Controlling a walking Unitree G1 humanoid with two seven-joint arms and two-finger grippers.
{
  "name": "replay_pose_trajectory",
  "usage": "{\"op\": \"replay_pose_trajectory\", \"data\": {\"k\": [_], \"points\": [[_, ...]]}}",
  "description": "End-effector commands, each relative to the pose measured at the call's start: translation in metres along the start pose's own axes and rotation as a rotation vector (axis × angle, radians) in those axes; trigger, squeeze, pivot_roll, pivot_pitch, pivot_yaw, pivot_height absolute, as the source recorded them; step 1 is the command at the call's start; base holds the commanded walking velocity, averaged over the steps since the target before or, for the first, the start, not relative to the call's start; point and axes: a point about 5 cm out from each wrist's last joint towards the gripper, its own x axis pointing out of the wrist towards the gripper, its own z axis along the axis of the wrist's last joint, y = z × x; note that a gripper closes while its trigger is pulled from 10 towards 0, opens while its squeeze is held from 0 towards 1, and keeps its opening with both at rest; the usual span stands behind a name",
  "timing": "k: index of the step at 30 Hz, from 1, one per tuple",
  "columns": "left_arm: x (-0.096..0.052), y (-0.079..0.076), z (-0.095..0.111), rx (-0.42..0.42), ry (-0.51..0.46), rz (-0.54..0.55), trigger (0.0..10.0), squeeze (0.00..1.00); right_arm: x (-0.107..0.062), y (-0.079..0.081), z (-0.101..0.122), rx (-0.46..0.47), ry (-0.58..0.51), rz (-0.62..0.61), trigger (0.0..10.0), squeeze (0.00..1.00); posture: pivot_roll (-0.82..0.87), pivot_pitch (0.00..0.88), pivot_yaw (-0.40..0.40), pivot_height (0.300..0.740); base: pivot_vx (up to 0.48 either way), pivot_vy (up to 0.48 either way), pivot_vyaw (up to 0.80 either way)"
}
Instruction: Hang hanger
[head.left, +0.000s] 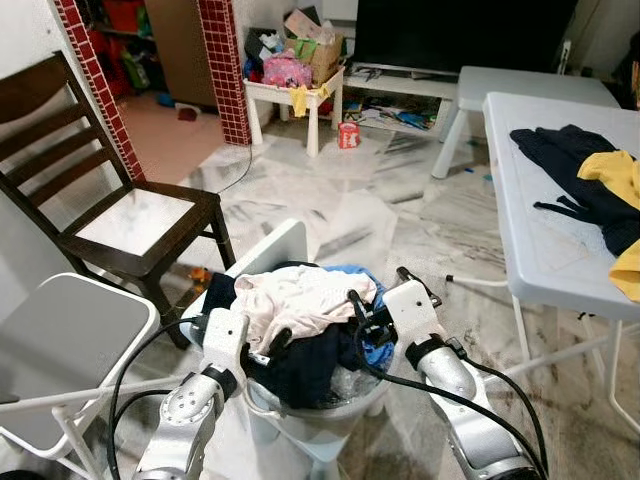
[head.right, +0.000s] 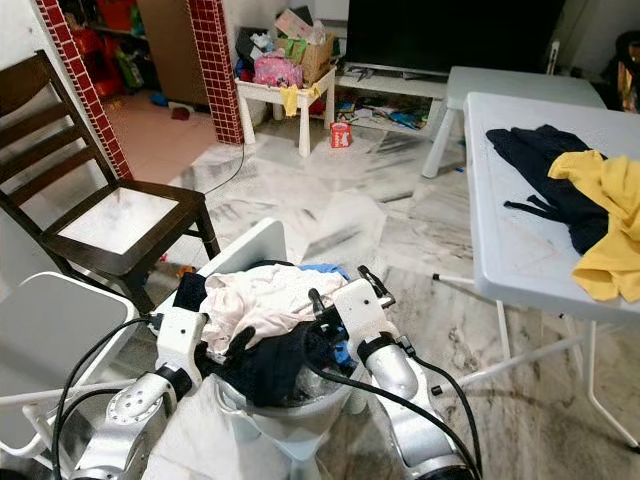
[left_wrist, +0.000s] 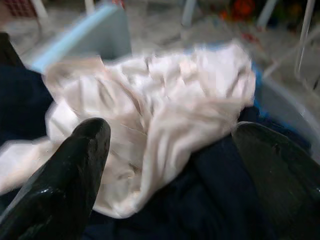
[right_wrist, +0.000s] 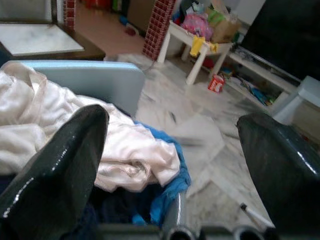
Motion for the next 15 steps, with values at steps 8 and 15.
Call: {"op": "replay_pose_trajectory", "data": {"k": [8,15], "points": [[0.006,0.021,-0.025,-0.019,0.173,0.052,0.0,0.00,-0.030,-0.004,0.002,-0.016,0.048,0.048,10.0,0.00,-0.29,0.128,-0.008,0.740,0.000,0.000,0.00],[0.016,0.031,-0.010,0.014,0.160,0.079,0.0,0.00,-0.064,0.023,-0.006,0.047,0.157,0.358,10.0,0.00,-0.32,0.137,0.007,0.740,0.000,0.000,0.00]]}}
